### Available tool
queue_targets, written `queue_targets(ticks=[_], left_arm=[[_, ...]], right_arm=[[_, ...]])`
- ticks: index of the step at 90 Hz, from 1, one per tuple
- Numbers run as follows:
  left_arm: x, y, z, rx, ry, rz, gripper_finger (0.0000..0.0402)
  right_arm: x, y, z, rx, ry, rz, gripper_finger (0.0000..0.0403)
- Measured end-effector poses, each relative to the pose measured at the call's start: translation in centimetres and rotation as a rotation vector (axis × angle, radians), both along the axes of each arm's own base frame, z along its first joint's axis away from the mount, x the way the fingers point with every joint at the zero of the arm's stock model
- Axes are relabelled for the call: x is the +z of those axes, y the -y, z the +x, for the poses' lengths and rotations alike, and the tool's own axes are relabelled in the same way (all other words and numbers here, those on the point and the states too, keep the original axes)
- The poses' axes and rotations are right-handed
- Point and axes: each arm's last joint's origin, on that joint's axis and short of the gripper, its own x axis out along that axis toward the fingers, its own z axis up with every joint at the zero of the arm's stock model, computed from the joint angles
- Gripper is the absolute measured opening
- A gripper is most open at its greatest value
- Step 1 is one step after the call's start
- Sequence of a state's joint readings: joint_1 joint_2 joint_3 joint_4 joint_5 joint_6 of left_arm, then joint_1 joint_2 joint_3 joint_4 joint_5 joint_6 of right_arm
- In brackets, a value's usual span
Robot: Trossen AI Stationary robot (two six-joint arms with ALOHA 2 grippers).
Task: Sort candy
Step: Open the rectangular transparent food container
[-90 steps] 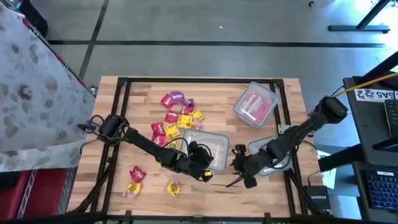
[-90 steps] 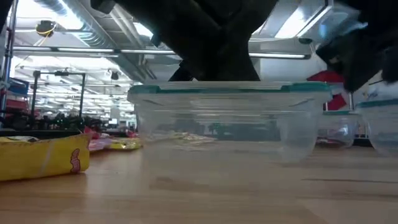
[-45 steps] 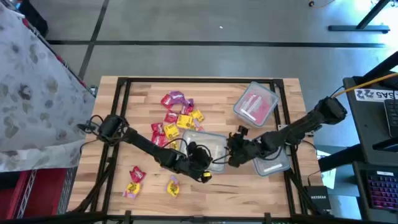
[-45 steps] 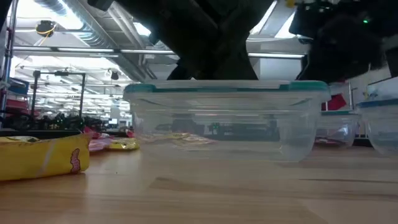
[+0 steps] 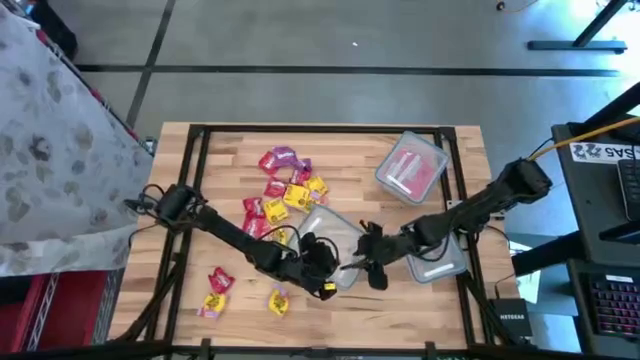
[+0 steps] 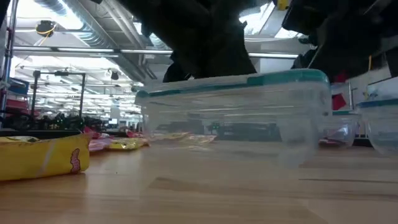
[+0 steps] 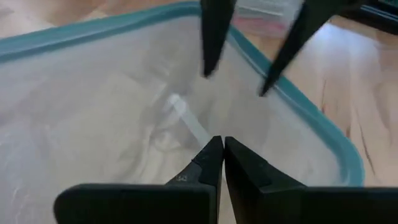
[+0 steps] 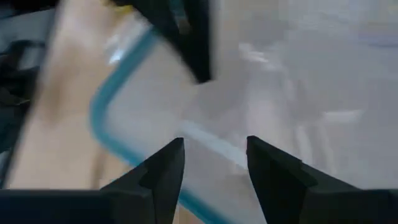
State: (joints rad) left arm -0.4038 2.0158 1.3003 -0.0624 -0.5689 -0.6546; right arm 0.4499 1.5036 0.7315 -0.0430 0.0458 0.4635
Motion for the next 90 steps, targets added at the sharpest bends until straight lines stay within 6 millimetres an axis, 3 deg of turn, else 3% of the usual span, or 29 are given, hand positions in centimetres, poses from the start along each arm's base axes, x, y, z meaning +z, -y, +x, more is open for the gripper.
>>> queue_targets(ticks=[16,23,34,50,66,90], left_arm=[[0.3,-0.2,-0.5,-0.024,-0.061,0.003,0.0000],[0.2,-0.3,-0.6,-0.022,-0.069,0.007,0.0000],[0.2,-0.1,-0.7,-0.026,-0.071,0.008,0.0000],[0.1,-0.1,-0.6,-0.033,-0.076,0.000,0.0000],[0.1,0.4,-0.9,-0.050,-0.087,0.003,0.0000],[-0.3,0.8,-1.6,-0.015,-0.125,-0.021,0.0000]], right_arm=[[1.9,-0.6,-0.2,0.176,0.042,0.080,0.0161],[2.7,-0.2,-0.6,0.146,0.037,0.045,0.0161],[2.4,0.1,-2.0,0.121,-0.082,-0.006,0.0161],[1.5,-2.3,-3.9,0.190,-0.087,-0.058,0.0161],[0.5,-4.2,-5.6,0.097,0.021,-0.146,0.0161],[1.3,-7.0,-7.1,0.119,0.225,-0.208,0.0161]])
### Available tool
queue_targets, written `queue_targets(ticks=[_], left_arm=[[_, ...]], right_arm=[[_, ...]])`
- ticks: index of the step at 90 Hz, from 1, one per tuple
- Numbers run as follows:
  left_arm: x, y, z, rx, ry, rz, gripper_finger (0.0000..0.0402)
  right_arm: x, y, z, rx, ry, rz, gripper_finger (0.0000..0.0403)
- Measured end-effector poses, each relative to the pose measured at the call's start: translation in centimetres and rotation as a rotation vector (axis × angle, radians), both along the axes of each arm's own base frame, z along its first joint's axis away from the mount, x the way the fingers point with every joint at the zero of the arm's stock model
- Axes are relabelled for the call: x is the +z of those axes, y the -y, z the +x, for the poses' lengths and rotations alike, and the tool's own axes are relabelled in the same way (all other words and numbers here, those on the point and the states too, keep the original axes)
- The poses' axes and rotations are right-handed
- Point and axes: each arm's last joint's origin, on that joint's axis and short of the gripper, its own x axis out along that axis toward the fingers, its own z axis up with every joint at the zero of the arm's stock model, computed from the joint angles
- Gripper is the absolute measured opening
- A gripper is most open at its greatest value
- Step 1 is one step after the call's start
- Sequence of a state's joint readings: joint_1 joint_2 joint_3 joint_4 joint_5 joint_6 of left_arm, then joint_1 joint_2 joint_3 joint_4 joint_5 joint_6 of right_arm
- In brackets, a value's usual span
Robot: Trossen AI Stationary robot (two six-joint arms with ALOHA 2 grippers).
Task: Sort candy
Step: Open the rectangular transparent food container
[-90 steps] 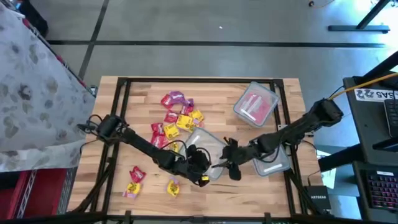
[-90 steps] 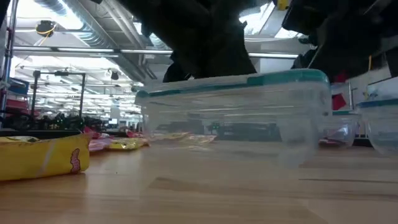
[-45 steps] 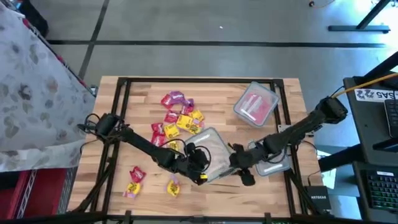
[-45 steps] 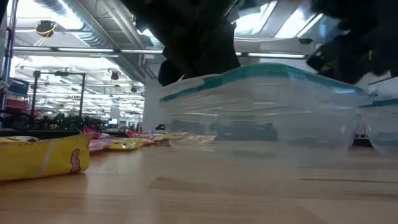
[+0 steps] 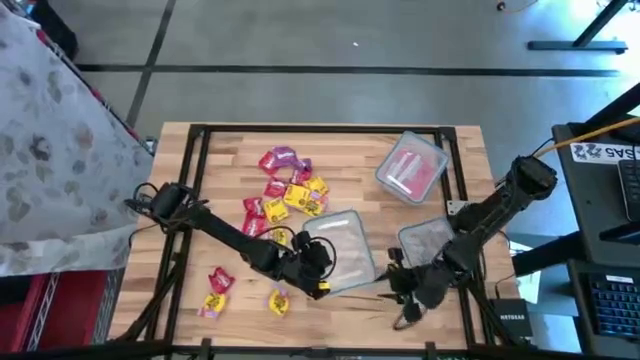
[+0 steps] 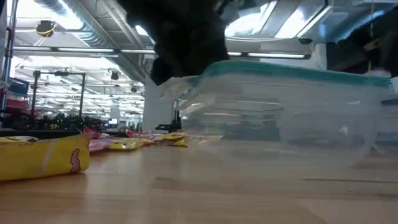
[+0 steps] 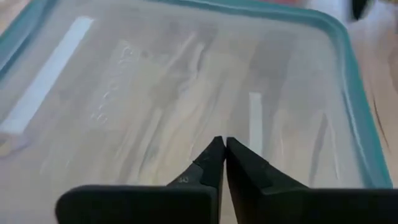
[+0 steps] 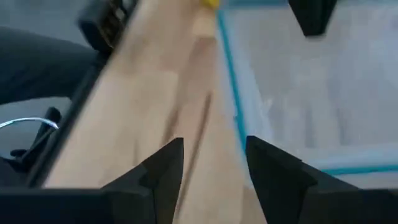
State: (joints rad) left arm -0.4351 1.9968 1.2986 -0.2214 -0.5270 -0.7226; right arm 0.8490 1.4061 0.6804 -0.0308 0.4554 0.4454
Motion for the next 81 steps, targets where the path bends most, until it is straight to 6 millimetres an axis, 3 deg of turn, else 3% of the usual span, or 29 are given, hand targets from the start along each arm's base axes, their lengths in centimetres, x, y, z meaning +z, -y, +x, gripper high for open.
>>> queue_targets(ticks=[18,34,48,60,65,81], left_arm=[[-0.1,0.1,-0.3,0.136,0.032,-0.081,0.0000],[0.0,0.5,-0.7,0.252,0.079,-0.113,0.0000],[2.3,1.7,-1.1,0.245,0.113,0.002,0.0000],[6.5,2.3,-0.2,0.210,0.226,0.041,0.0000],[7.3,2.2,0.2,0.189,0.241,0.061,0.0000],[5.8,1.0,1.2,0.154,0.163,0.061,0.0000]], right_arm=[[0.6,-1.5,-0.8,0.121,0.035,0.065,0.0161],[-1.4,-1.1,0.1,0.019,0.000,0.003,0.0161],[-2.9,-0.1,1.5,-0.066,-0.031,-0.030,0.0161],[-3.0,0.4,2.0,-0.093,-0.034,-0.041,0.0161],[-3.0,0.6,2.1,-0.112,-0.025,-0.051,0.0161],[-2.8,0.5,2.3,-0.107,-0.021,-0.011,0.0161]])
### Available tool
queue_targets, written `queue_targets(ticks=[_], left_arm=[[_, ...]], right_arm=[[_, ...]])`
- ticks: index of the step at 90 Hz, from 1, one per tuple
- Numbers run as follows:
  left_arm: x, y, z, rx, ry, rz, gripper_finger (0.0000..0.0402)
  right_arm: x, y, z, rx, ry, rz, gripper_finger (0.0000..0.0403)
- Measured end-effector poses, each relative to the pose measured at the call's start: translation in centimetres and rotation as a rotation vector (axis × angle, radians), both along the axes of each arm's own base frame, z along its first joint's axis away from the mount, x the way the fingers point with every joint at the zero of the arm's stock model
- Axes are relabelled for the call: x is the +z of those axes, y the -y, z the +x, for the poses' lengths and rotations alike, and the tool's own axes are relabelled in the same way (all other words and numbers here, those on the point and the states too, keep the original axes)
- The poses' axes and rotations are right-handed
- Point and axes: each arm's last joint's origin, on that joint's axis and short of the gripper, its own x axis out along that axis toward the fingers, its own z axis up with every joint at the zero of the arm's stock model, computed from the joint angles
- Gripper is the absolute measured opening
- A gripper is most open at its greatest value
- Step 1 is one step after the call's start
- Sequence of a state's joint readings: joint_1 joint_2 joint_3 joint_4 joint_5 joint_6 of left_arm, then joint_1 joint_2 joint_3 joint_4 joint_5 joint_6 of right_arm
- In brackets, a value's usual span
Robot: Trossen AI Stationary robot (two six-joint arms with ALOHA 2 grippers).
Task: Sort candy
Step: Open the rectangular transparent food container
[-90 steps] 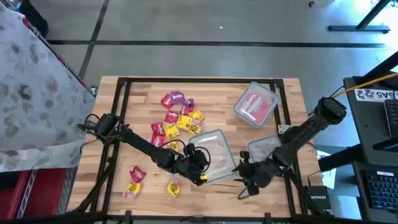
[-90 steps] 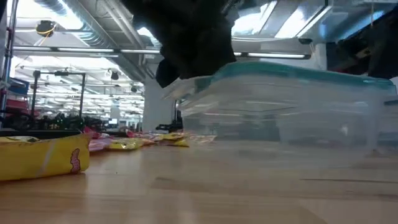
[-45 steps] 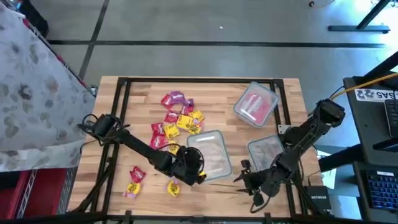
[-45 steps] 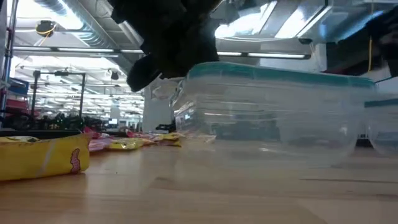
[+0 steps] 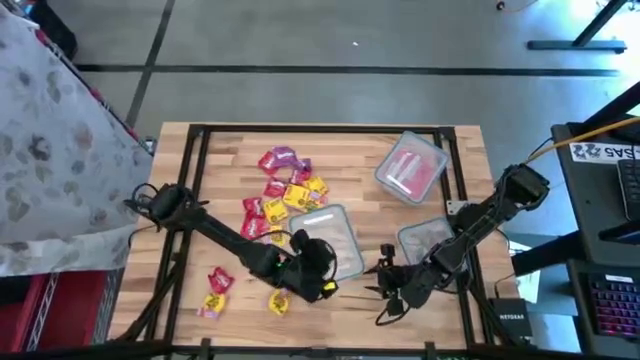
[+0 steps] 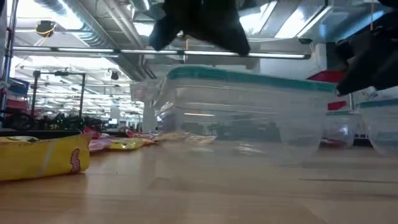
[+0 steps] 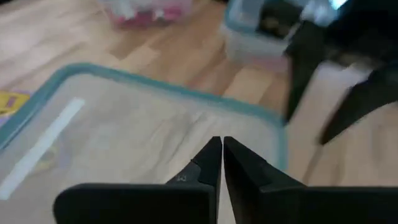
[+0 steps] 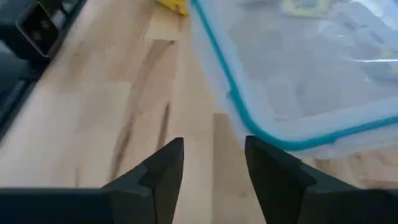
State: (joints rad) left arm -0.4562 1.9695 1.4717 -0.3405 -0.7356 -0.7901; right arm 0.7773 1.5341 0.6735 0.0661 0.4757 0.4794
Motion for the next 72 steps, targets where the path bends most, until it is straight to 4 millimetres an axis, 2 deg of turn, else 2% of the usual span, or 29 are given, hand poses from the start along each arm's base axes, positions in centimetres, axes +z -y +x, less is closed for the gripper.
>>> queue_targets(ticks=[7,14,30,42,72], left_arm=[[-0.9,-0.2,0.4,-0.013,-0.032,-0.035,0.0000],[-2.5,-0.4,0.9,-0.041,-0.086,-0.067,0.0000],[-4.6,-0.7,1.8,0.012,-0.099,-0.126,0.0000],[-5.7,-0.7,1.9,0.041,-0.114,-0.144,0.0000],[-7.6,-0.5,2.1,0.033,-0.160,-0.146,0.0000]], right_arm=[[-0.1,-0.5,0.0,0.110,-0.063,0.092,0.0161],[-0.7,-0.9,0.2,0.137,-0.088,0.124,0.0161],[-3.1,-0.8,1.1,-0.083,-0.021,0.064,0.0161],[-4.1,-0.2,1.5,-0.242,0.009,0.059,0.0161],[-3.9,-0.1,2.2,-0.218,0.097,-0.037,0.0161]])
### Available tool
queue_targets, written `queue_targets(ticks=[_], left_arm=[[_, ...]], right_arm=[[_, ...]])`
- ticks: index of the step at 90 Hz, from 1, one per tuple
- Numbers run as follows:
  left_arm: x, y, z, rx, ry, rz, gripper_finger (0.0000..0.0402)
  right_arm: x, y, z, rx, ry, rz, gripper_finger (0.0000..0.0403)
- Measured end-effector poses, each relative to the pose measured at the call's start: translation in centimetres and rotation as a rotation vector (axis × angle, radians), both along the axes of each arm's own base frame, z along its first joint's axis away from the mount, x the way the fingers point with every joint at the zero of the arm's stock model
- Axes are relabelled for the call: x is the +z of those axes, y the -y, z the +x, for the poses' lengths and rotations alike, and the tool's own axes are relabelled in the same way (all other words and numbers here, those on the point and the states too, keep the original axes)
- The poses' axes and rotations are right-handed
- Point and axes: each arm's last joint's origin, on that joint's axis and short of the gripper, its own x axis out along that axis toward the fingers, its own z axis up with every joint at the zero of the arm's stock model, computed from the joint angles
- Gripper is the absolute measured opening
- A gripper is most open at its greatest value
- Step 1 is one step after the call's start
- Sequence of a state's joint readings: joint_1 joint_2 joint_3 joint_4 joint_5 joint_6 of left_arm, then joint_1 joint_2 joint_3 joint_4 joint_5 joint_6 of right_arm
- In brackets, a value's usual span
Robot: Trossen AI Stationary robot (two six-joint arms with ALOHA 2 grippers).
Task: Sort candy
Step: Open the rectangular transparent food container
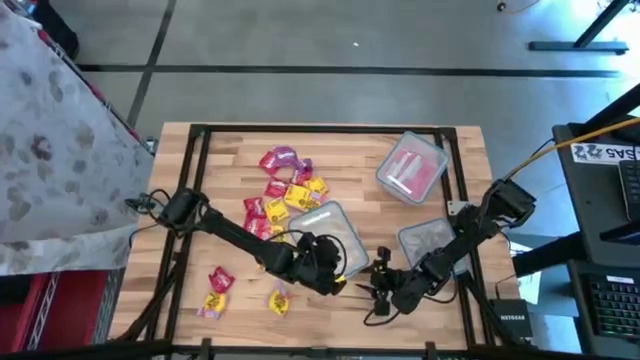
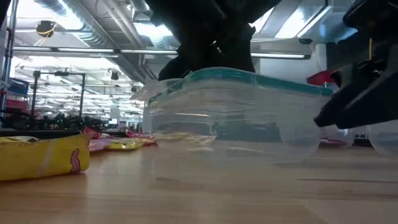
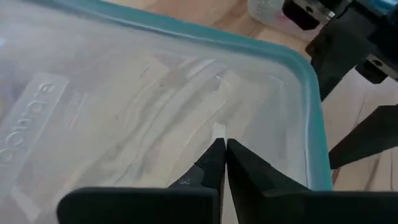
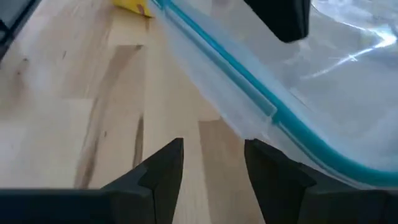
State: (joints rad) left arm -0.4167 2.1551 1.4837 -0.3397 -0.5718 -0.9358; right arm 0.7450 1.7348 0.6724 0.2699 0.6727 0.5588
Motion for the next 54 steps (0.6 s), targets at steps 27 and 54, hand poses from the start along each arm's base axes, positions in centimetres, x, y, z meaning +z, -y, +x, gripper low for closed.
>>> queue_targets(ticks=[27,54], left_arm=[[-0.3,0.0,0.1,0.004,-0.001,0.000,0.0000],[-0.3,0.1,0.2,-0.007,0.007,-0.016,0.0000]], right_arm=[[-0.2,0.0,-0.1,0.025,0.061,-0.031,0.0161],[1.6,-1.7,-1.0,0.172,0.269,-0.011,0.0161]])
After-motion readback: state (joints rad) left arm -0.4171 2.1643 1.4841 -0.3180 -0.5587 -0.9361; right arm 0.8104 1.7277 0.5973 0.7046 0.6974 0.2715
